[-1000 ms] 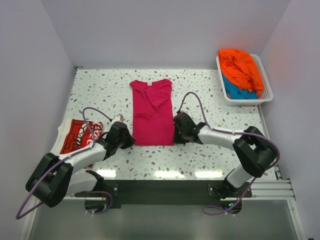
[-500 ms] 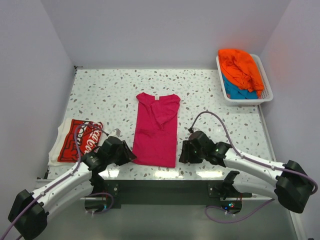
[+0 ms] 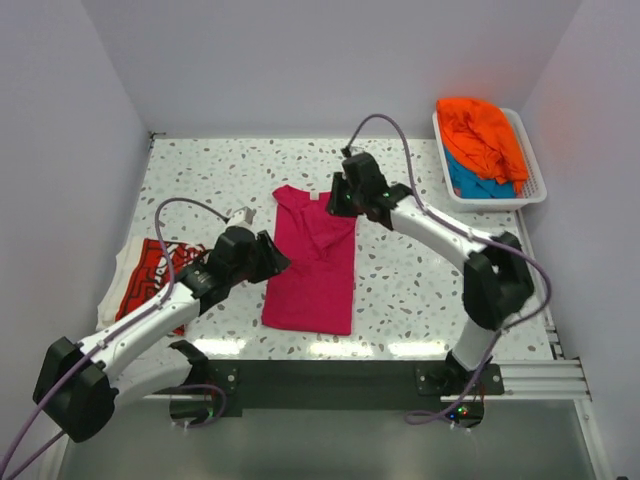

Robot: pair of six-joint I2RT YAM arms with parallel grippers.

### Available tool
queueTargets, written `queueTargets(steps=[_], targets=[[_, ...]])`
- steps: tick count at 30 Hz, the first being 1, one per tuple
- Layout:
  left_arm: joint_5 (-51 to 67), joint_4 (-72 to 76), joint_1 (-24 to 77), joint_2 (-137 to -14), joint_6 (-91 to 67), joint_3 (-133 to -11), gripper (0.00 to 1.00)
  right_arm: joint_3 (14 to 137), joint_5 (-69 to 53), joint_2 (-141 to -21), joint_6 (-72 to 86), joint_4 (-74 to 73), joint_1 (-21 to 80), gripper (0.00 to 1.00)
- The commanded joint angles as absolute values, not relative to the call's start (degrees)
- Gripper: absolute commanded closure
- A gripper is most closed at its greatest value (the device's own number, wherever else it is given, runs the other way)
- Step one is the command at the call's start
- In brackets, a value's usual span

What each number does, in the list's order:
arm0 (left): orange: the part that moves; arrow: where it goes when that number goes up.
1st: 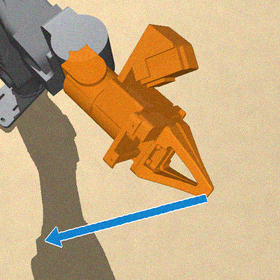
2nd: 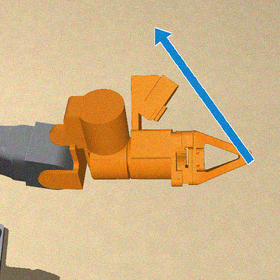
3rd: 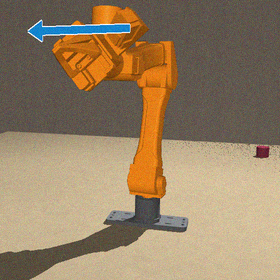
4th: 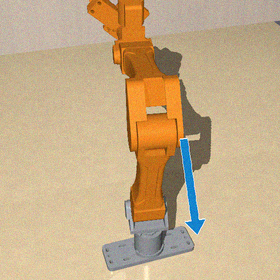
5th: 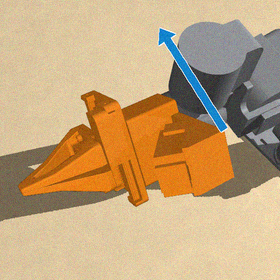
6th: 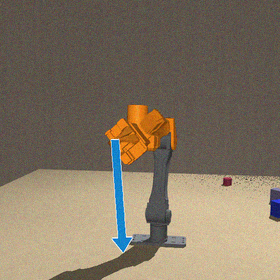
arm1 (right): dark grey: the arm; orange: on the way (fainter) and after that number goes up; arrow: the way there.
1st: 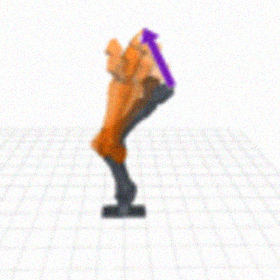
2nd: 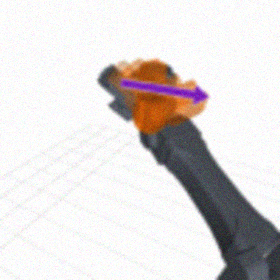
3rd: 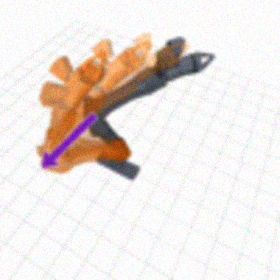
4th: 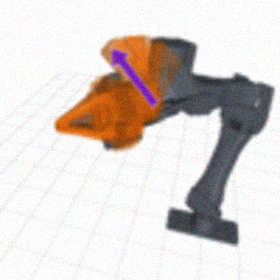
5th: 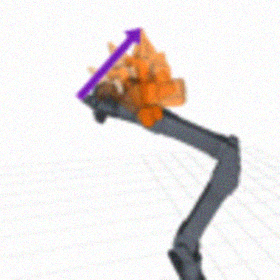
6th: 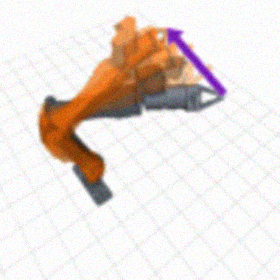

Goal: Fold and stack the t-shirts
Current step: Fold the tshirt

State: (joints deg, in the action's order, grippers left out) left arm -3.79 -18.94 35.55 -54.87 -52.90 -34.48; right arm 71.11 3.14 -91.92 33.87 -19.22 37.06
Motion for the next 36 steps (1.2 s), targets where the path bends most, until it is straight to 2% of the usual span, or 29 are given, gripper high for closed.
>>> queueTargets(steps=[1, 4, 5, 12, 30, 36], targets=[[-2.74, -7.67, 31.58, -61.07, -51.50, -36.83, 0.48, 85.92, -1.40, -105.26, 26.29, -16.34, 34.72, 0.76], [3.07, -1.50, 27.53, -65.73, -52.12, -36.91, 0.51, 98.93, -2.20, -120.44, 23.74, -20.82, 33.75, 0.78], [4.03, -1.06, 26.90, -66.79, -51.77, -38.31, 0.51, 103.66, -2.28, -122.24, 23.30, -22.74, 33.58, 0.78], [4.65, -2.28, 24.87, -73.47, -48.78, -43.94, 0.52, 115.21, -1.32, -131.82, 20.31, -28.64, 32.43, 0.68], [7.03, -2.20, 23.47, -77.43, -47.20, -46.14, 0.52, 108.90, -1.67, -133.50, 20.83, -25.93, 32.34, 0.66], [7.12, -1.41, 23.47, -77.61, -47.46, -45.62, 0.52, 108.28, -3.25, -133.15, 21.44, -24.44, 32.34, 0.73]])
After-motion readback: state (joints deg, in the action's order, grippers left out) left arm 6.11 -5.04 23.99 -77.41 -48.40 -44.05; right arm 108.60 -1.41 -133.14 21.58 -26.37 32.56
